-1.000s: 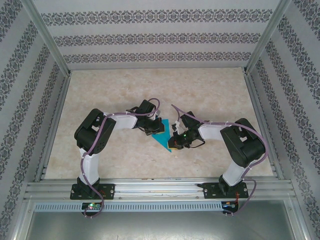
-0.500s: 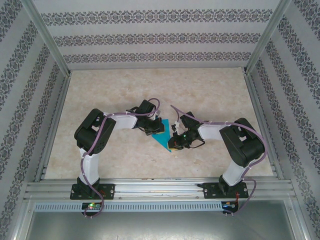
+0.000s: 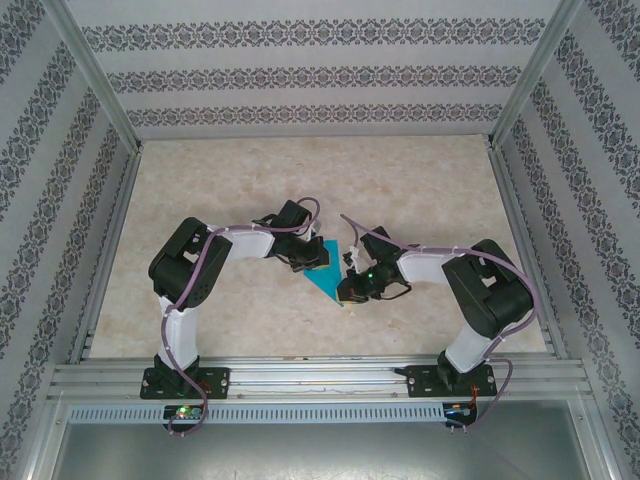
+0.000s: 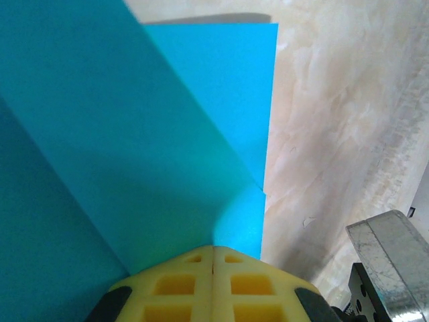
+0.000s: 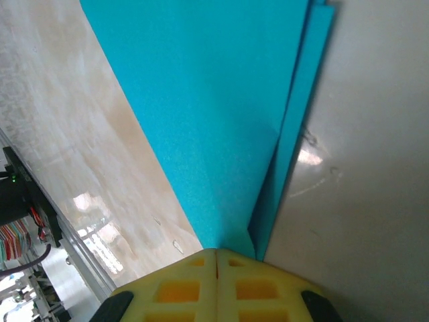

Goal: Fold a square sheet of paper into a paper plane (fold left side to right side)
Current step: Fourth fold the wing at the center of the table.

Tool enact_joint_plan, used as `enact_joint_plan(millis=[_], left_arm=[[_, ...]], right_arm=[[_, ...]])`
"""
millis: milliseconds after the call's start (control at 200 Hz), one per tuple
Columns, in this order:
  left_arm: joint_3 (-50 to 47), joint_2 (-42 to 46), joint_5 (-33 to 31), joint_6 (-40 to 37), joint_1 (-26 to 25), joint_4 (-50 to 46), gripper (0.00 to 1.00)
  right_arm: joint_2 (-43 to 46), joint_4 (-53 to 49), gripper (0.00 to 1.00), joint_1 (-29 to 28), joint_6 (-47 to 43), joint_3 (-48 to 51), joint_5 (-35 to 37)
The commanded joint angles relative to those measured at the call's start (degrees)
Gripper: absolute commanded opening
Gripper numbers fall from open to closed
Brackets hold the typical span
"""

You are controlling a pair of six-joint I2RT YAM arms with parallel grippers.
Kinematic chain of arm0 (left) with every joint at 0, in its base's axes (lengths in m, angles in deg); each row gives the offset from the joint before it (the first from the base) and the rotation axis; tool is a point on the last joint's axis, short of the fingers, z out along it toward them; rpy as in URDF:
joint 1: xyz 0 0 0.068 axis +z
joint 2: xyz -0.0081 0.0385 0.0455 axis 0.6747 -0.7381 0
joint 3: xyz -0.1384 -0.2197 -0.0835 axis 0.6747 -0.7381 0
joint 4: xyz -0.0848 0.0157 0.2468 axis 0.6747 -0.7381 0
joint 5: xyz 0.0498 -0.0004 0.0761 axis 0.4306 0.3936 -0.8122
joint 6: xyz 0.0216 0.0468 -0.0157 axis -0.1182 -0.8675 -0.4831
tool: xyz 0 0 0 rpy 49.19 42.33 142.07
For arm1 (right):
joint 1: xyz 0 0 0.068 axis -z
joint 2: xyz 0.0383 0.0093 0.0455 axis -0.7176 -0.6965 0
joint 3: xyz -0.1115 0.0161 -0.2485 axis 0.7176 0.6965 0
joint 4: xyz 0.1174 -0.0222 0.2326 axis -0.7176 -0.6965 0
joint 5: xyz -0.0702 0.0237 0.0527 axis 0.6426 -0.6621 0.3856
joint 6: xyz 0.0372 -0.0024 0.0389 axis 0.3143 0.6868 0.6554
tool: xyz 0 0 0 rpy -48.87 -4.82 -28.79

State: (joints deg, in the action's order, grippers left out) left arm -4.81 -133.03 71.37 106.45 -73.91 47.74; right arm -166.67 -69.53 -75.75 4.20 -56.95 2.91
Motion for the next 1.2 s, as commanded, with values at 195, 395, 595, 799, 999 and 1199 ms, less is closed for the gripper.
enact_joint_plan(millis=[195, 395, 595, 799, 999, 1199], left_arm=[[-2.29, -2.22, -5.78, -0.45, 1.07, -5.42, 0.0], [-2.39, -1.87, -5.61, -0.42, 1.07, -5.24, 0.0], [-2.2, -1.87, -5.55, -0.48, 1.07, -5.29, 0.0], [-2.33, -1.65, -5.55, -0.33, 1.06, -5.18, 0.0], [-2.64, -1.35, -5.55, -0.29, 1.06, -5.17, 0.0], [-2.77, -0.99, -5.54, -0.25, 0.99, -5.26, 0.0]], right_arm=[[3.16, -11.25, 0.0, -1.16, -0.47, 3.91, -0.15], [9.23, -13.19, 0.0, 0.45, -0.19, 3.17, -3.17], [12.52, -9.1, 0.0, 3.27, 1.13, 1.61, -5.63], [5.96, 1.05, 0.0, 1.3, 5.91, -1.66, -1.06], [0.59, 4.67, 0.0, 0.55, 7.44, -3.81, 3.0], [-2.25, 3.25, 0.0, 0.18, 6.79, -5.01, 4.7]])
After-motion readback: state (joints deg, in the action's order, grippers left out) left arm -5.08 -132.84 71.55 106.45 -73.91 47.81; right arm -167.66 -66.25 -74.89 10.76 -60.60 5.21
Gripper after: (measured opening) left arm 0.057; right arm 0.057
